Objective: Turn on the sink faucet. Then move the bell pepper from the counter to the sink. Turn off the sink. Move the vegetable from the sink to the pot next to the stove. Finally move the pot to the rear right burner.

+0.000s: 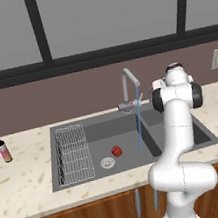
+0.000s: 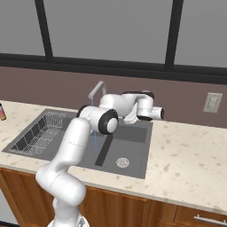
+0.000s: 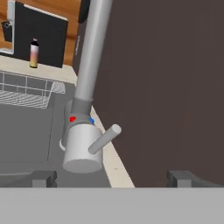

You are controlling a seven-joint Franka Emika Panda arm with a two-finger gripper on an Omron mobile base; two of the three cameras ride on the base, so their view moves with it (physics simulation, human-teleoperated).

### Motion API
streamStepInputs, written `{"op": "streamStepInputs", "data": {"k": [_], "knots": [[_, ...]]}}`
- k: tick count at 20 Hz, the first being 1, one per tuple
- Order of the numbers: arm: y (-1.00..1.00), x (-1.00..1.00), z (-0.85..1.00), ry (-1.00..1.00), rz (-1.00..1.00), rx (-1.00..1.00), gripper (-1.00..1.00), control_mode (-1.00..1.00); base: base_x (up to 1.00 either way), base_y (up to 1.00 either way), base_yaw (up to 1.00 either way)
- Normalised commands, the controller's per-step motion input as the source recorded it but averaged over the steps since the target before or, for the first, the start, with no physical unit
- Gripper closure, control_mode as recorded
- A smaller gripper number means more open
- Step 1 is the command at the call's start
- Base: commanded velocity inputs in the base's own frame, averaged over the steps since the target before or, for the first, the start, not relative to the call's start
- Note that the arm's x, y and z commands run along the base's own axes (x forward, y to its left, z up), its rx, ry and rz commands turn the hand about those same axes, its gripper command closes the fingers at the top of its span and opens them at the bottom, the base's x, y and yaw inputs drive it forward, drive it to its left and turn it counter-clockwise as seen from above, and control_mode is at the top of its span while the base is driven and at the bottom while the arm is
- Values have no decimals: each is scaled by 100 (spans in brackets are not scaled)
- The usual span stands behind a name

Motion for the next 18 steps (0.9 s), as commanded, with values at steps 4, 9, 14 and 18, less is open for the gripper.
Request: {"op": "streamStepInputs", "data": {"k": [4, 9, 14, 18], "knots": [[26, 0, -22, 4, 11, 0, -100, -100, 0, 0, 0], [40, 0, -20, 2, 9, 0, -100, -100, 0, 0, 0], [48, 0, -8, 2, 6, 0, -100, -100, 0, 0, 0], [49, 0, -2, 3, 5, 0, -100, -100, 0, 0, 0]]}}
